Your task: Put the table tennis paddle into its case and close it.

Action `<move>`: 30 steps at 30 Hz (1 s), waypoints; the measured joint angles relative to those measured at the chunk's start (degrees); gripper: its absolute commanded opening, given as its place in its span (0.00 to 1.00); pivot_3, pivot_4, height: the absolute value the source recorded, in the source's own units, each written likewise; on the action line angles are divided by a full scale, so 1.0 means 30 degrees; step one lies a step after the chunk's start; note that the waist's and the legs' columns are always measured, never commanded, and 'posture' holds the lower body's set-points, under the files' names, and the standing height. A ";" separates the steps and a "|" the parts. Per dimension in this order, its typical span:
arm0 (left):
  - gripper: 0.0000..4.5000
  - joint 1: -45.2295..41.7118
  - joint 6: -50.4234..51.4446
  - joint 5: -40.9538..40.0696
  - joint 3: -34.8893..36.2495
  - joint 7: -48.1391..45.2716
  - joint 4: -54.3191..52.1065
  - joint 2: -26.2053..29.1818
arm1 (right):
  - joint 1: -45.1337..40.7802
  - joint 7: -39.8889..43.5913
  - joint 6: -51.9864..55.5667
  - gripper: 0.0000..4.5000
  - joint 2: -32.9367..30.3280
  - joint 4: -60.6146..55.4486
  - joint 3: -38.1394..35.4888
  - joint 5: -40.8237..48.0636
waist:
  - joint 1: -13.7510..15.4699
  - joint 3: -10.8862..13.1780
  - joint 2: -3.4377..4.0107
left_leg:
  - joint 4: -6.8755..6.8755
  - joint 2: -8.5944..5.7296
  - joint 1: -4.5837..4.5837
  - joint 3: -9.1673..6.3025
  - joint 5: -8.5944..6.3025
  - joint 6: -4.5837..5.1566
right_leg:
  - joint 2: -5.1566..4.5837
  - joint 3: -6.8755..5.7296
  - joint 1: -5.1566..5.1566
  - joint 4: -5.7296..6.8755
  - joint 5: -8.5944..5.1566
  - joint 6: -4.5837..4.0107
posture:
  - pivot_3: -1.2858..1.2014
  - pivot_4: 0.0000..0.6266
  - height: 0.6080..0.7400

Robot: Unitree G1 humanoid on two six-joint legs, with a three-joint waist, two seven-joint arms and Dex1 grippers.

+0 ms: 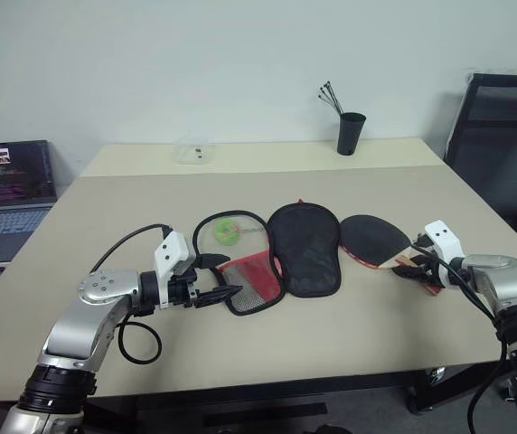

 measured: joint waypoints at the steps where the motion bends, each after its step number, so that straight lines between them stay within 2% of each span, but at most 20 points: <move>1: 0.82 0.0051 -0.0002 0.0011 0.0000 0.0014 -0.0001 -0.0003 | 0.0001 -0.0188 -0.0019 0.36 0.0108 0.0027 -0.0111 0.0005 | -0.0024 0.0000 0.0000 | 0.0002 -0.0001 -0.0001 0.0001 0.0000 -0.0001 | -0.0001 0.0002 0.0000 0.0000 0.0003 0.0001 | 0.52 0.24 1.00; 3: 0.82 0.0096 -0.0008 0.0035 0.0000 0.0054 -0.0015 -0.0006 | 0.0000 -0.0580 -0.0030 0.24 0.0208 0.0095 -0.0318 0.0020 | -0.0062 0.0000 0.0000 | 0.0004 -0.0008 -0.0004 -0.0001 0.0001 -0.0001 | -0.0009 0.0001 0.0001 0.0001 0.0007 0.0003 | 0.52 0.24 1.00; 8: 0.82 0.0273 -0.0079 0.0070 0.0003 0.0214 -0.0065 -0.0010 | 0.0198 -0.2560 0.1408 0.24 -0.0008 -0.0519 -0.1928 0.0083 | 0.0076 0.0008 0.0011 | -0.0013 -0.0026 -0.0053 0.0010 0.0000 -0.0001 | -0.0032 0.0007 -0.0034 -0.0016 0.0005 0.0002 | 0.52 0.24 1.00; 11: 0.82 0.0449 -0.0161 0.0083 0.0006 0.0356 -0.0074 -0.0019 | 0.0948 -0.3638 0.3680 0.24 0.0090 -0.4217 -0.3287 0.0800 | 0.0070 0.0012 0.0018 | -0.0033 -0.0004 -0.0051 0.0028 -0.0001 -0.0002 | -0.0032 0.0035 -0.0059 -0.0017 0.0000 0.0000 | 0.52 0.24 1.00; 14: 0.82 0.0486 -0.0225 0.0082 0.0005 0.0365 -0.0081 -0.0023 | 0.1382 -0.4669 0.6057 0.24 0.1077 -0.8216 -0.4100 0.1662 | -0.0141 0.0012 0.0019 | -0.0035 0.0039 -0.0028 0.0014 -0.0001 -0.0002 | -0.0037 0.0033 -0.0059 -0.0005 -0.0001 -0.0002 | 0.52 0.24 1.00; 16: 0.82 0.0494 -0.0236 0.0080 0.0007 0.0377 -0.0079 -0.0022 | 0.1613 -0.6247 0.8060 0.24 0.3067 -1.0940 -0.4823 0.2111 | -0.0242 0.0011 0.0019 | -0.0044 0.0055 -0.0009 -0.0006 -0.0001 -0.0002 | -0.0026 0.0024 -0.0056 0.0017 0.0000 -0.0003 | 0.52 0.24 1.00; 19: 0.82 0.0452 -0.0242 0.0076 0.0001 0.0377 -0.0073 -0.0057 | 0.1683 -0.8883 1.1005 0.24 0.7590 -1.4461 -0.4870 0.2763 | -0.0316 0.0008 0.0025 | -0.0060 0.0073 0.0005 -0.0029 0.0002 -0.0002 | -0.0005 0.0010 -0.0058 0.0043 0.0000 -0.0005 | 0.52 0.24 1.00; 23: 0.82 0.0352 -0.0260 0.0073 -0.0021 0.0363 -0.0065 -0.0159 | 0.1177 -1.1809 1.2764 0.24 1.2710 -1.5621 -0.4581 0.3010 | -0.0174 0.0009 0.0031 | -0.0049 0.0041 -0.0050 -0.0023 0.0001 -0.0003 | -0.0012 0.0003 -0.0073 0.0016 0.0001 -0.0006 | 0.52 0.24 1.00; 26: 0.82 0.0340 -0.0263 0.0077 -0.0021 0.0385 -0.0054 -0.0193 | 0.0342 -1.3398 1.2651 0.24 1.4635 -1.5415 -0.4460 0.2862 | -0.0032 0.0008 0.0029 | -0.0043 0.0021 -0.0089 -0.0022 0.0000 -0.0002 | -0.0056 0.0001 -0.0073 -0.0012 0.0001 -0.0003 | 0.52 0.24 1.00; 30: 0.82 0.0344 -0.0263 0.0078 -0.0019 0.0444 -0.0068 -0.0225 | -0.0052 -1.4309 1.1385 0.24 1.5107 -1.4142 -0.3973 0.2449 | 0.0034 -0.0008 0.0002 | -0.0028 -0.0007 -0.0097 -0.0008 -0.0002 0.0002 | -0.0125 0.0008 -0.0056 -0.0035 0.0007 0.0011 | 0.52 0.24 1.00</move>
